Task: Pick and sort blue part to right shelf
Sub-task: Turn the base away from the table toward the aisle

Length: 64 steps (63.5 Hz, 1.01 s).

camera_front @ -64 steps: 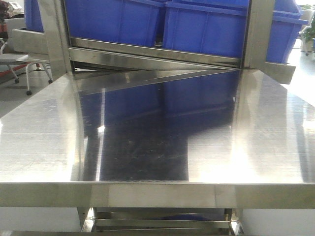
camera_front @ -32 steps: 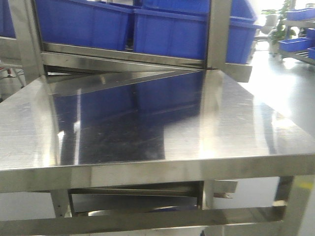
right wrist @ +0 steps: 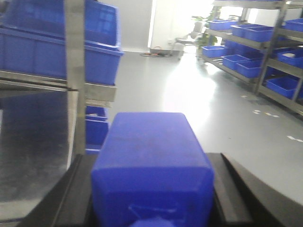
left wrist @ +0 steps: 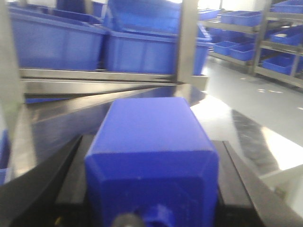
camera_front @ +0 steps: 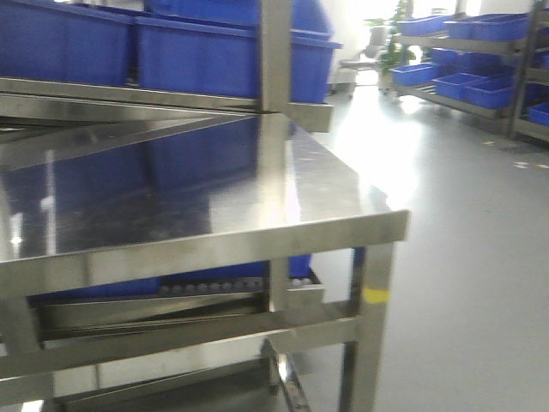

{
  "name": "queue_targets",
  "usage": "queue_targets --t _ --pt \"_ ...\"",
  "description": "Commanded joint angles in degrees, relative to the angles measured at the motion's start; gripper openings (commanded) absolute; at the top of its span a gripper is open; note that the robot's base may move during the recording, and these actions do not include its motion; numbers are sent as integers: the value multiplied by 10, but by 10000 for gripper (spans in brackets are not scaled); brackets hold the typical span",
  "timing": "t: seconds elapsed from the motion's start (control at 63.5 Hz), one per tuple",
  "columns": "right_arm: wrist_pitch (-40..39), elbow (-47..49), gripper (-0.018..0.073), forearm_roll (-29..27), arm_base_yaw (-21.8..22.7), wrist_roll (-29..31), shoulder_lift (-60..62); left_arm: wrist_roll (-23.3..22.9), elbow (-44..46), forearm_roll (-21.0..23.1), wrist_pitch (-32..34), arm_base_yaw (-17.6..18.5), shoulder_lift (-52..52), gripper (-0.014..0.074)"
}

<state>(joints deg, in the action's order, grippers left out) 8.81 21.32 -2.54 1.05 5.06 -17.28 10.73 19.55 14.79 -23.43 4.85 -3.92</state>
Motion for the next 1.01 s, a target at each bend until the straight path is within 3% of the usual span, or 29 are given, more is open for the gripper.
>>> queue_targets --t 0.0,0.992 --pt "-57 17 267 5 3 3 -4 -7 16 5 48 1 -6 332" --pt "-57 17 267 5 3 3 -4 -7 16 5 47 1 -6 332"
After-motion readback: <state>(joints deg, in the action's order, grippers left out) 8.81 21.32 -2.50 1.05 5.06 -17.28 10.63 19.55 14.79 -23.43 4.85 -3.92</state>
